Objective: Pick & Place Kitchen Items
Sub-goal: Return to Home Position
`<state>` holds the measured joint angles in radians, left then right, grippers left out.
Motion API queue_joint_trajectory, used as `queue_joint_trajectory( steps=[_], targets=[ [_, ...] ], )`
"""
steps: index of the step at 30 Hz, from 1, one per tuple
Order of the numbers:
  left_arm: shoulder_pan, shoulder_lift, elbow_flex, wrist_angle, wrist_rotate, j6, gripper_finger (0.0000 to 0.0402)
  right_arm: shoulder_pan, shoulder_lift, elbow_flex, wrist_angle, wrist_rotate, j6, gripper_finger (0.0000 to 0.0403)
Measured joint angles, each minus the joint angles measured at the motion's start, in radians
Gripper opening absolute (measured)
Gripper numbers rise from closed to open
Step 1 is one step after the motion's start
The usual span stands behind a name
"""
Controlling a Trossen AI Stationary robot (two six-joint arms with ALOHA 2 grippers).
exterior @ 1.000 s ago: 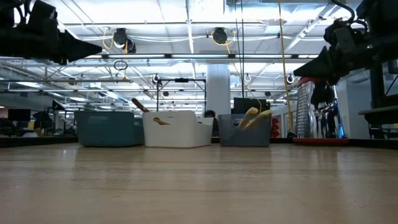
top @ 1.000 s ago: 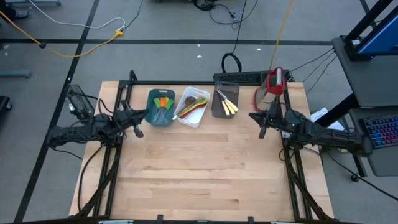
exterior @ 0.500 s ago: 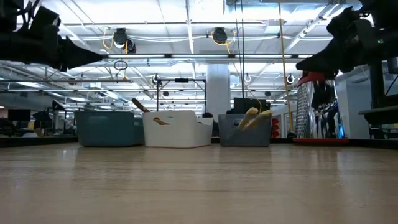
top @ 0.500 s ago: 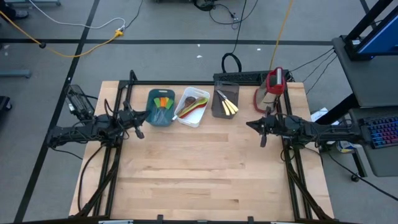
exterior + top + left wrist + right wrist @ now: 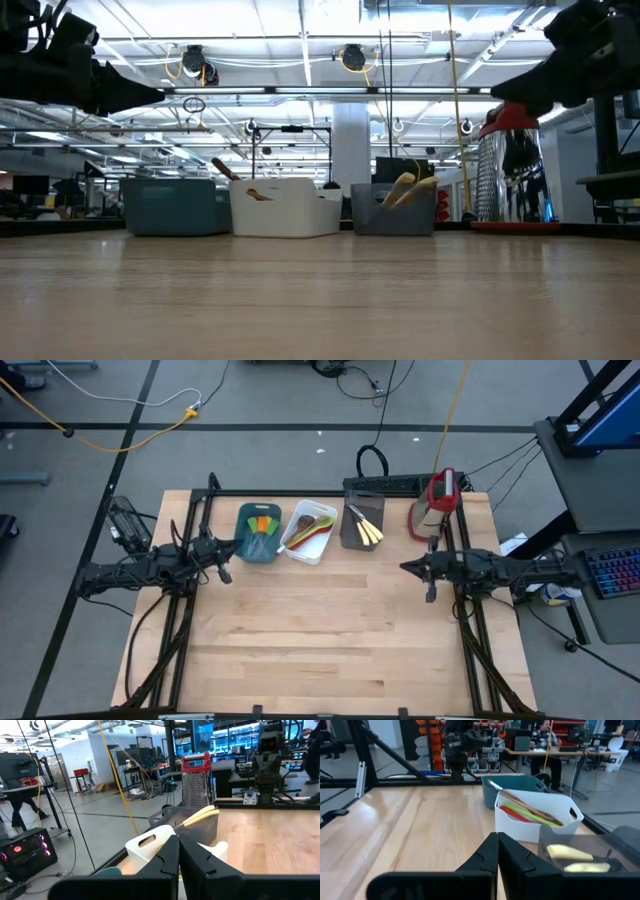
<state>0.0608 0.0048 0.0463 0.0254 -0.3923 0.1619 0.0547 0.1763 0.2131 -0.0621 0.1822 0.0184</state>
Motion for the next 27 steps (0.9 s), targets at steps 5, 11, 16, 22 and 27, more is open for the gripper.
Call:
queue_joint_trajectory(
  steps=[5,11,16,22,27],
  targets=[
    [0.000,0.000,0.009,-0.001,0.000,0.004,0.0018,0.000,-0.081,0.000,-0.066,0.000,0.016,0.0000],
    [0.000,0.000,0.016,-0.006,0.000,0.017,0.0003,0.000,-0.148,0.000,-0.134,0.000,0.014,0.0000],
    [0.000,0.000,0.016,-0.035,-0.001,0.012,0.0015,0.000,-0.174,0.000,-0.148,-0.002,0.014,0.0000],
    [0.000,0.000,0.016,-0.053,-0.001,0.020,0.0019,0.000,-0.173,-0.008,-0.162,-0.003,0.011,0.0000],
    [0.000,0.000,0.016,-0.058,-0.001,0.002,0.0004,0.000,-0.174,-0.055,-0.089,-0.002,0.015,0.0000]
  ],
)
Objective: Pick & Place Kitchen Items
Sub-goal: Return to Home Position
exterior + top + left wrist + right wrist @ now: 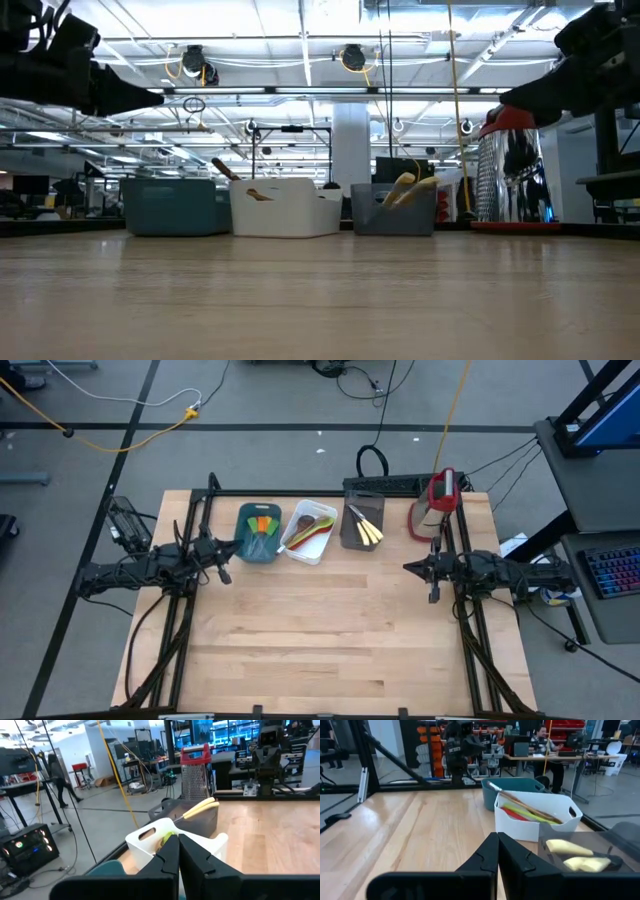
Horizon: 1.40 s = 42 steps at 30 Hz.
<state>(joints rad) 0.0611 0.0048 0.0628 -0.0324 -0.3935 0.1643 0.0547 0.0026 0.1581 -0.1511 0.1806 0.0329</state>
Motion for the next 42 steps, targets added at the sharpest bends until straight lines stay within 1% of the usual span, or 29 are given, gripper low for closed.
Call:
queue_joint_trajectory(
  steps=[3,7,9,12,15,18,21,23,29,34,39,42],
  targets=[
    [0.000,0.000,0.000,-0.012,0.001,-0.030,0.0005,0.000,0.001,-0.033,0.062,-0.001,-0.004,0.0000],
    [0.000,0.000,-0.002,-0.018,0.016,-0.053,0.0017,0.000,0.002,-0.063,0.121,-0.013,-0.026,0.0000],
    [0.000,0.000,-0.009,-0.018,0.043,-0.062,0.0018,0.000,0.000,-0.073,0.149,-0.053,-0.043,0.0000],
    [0.000,0.000,-0.014,-0.014,0.084,-0.083,0.0011,0.000,0.002,-0.087,0.175,-0.144,-0.053,0.0000],
    [0.000,0.000,-0.014,-0.013,0.089,-0.089,0.0003,0.000,0.001,-0.099,0.189,-0.184,-0.067,0.0000],
    [0.000,0.001,-0.014,-0.014,0.099,-0.095,0.0008,0.000,0.002,-0.110,0.188,-0.182,-0.072,0.0000],
    [0.000,0.001,-0.015,-0.016,0.158,-0.097,0.0017,0.000,0.002,-0.115,0.188,-0.183,-0.069,0.0000],
    [0.000,0.001,-0.015,-0.016,0.179,-0.098,0.0017,0.000,0.002,-0.115,0.188,-0.183,-0.072,0.0000],
    [0.000,0.001,-0.015,-0.022,0.183,-0.096,0.0003,0.000,0.002,-0.116,0.188,-0.182,-0.071,0.0000],
    [0.000,0.002,-0.015,-0.024,0.188,-0.089,0.0013,0.000,0.002,-0.117,0.188,-0.182,-0.072,0.0000],
    [0.000,0.002,-0.016,-0.025,0.238,-0.067,0.0003,0.000,0.002,-0.117,0.188,-0.182,-0.072,0.0000],
    [0.000,0.002,-0.017,-0.018,0.240,-0.059,0.0008,0.000,0.002,-0.117,0.188,-0.182,-0.072,0.0000]
  ],
)
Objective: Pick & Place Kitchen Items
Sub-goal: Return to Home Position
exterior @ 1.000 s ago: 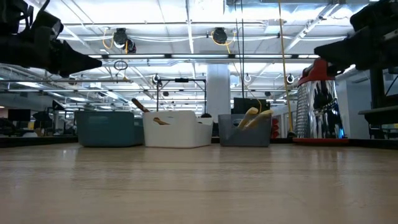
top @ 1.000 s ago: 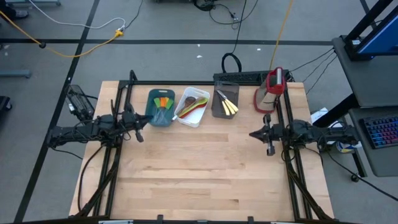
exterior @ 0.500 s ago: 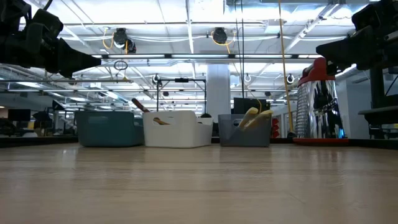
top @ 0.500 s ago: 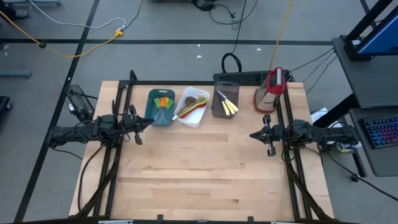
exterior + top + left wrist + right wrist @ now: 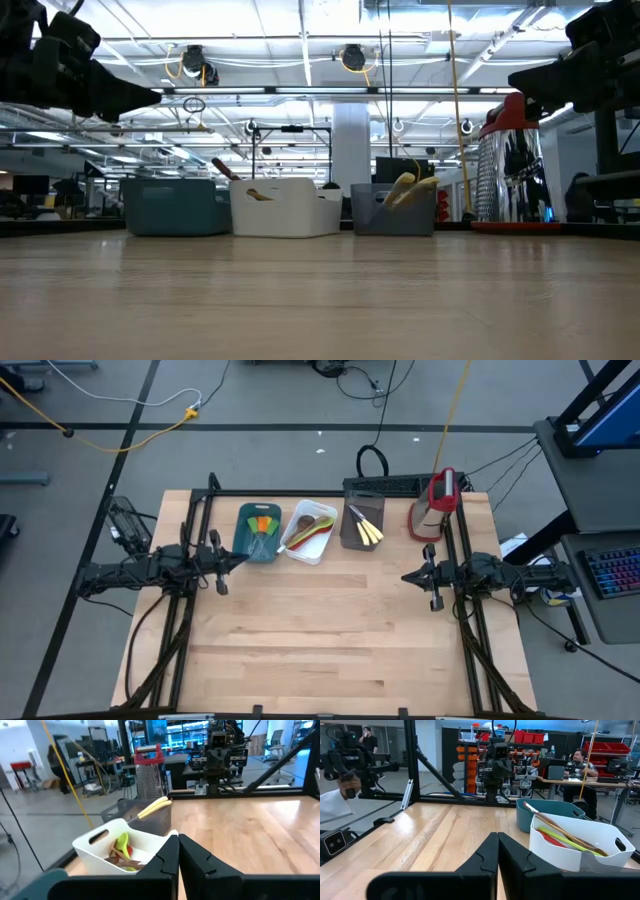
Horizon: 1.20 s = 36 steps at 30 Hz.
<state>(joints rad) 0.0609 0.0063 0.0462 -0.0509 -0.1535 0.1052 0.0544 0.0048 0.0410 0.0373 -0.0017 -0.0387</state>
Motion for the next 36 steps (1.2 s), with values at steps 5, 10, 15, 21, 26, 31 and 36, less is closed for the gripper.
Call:
queue_joint_trajectory(
  steps=[5,10,15,21,26,31,36],
  targets=[
    [0.000,0.000,-0.004,0.043,0.049,0.082,0.0010,0.000,0.000,0.000,0.002,0.000,-0.002,0.0000],
    [0.000,0.005,-0.035,0.077,0.104,0.063,0.0006,0.000,0.000,0.000,0.004,0.000,-0.003,0.0000],
    [0.001,0.007,-0.035,0.113,0.100,0.088,0.0013,0.000,0.000,0.000,0.008,0.002,-0.003,0.0000],
    [0.001,0.017,-0.032,0.062,0.102,0.028,0.0003,0.000,0.000,0.000,0.008,0.002,-0.001,0.0000],
    [0.001,0.036,-0.031,0.059,0.104,-0.018,0.0019,0.000,0.000,-0.001,-0.001,0.001,-0.001,0.0000],
    [0.001,0.040,-0.031,0.058,0.103,-0.010,0.0028,0.000,0.000,-0.001,0.002,0.001,0.000,0.0000],
    [0.001,0.040,-0.031,0.058,0.103,-0.010,0.0024,0.000,0.000,-0.001,0.003,0.000,0.000,0.0000]
  ],
)
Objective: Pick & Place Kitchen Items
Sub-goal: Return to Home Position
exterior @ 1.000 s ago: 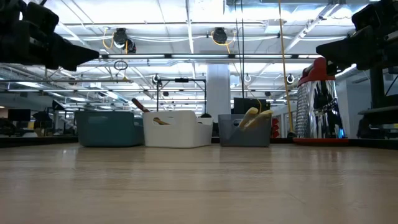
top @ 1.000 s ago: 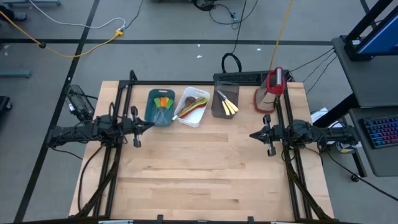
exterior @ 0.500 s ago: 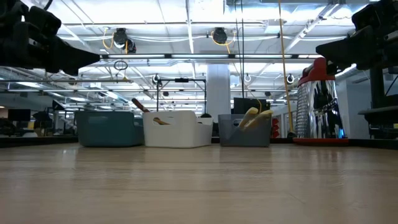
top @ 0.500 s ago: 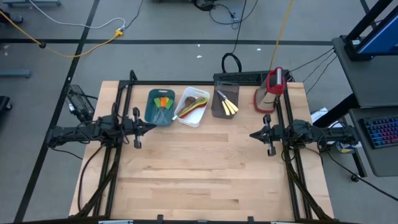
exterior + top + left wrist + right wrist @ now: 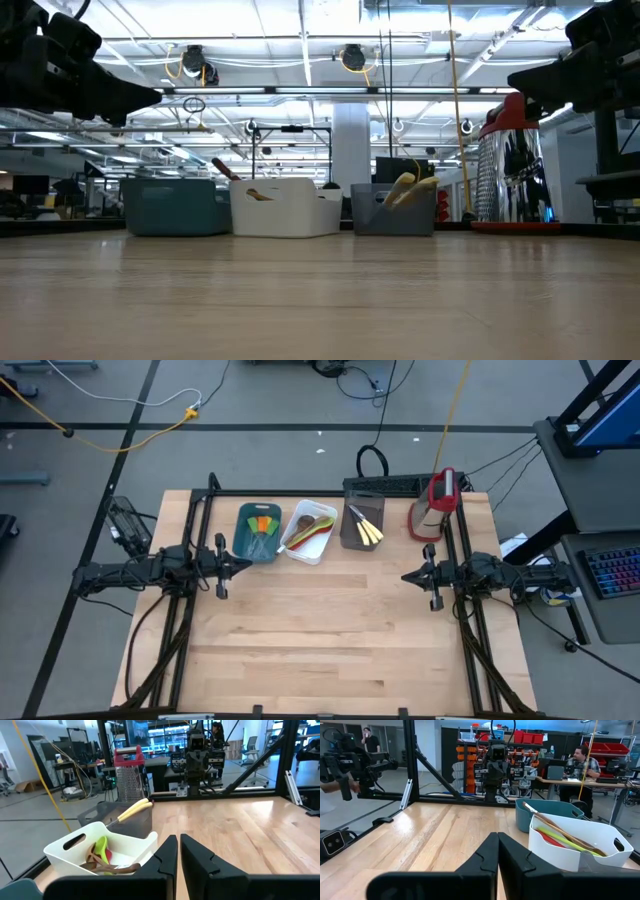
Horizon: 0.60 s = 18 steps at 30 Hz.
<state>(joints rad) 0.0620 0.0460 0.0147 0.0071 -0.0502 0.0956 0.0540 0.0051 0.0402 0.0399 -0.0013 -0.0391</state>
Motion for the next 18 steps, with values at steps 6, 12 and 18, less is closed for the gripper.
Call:
queue_joint_trajectory(
  steps=[6,12,18],
  targets=[
    [0.000,0.000,-0.001,0.022,0.000,0.000,0.0009,0.000,0.000,0.000,0.000,0.000,0.000,0.0000],
    [0.000,0.000,-0.002,0.041,-0.003,0.000,0.0006,0.000,0.000,0.000,0.000,0.000,0.000,0.0000],
    [0.000,0.000,-0.002,0.047,-0.003,0.000,0.0027,0.000,0.000,0.000,0.000,0.000,0.000,0.0000]
  ],
)
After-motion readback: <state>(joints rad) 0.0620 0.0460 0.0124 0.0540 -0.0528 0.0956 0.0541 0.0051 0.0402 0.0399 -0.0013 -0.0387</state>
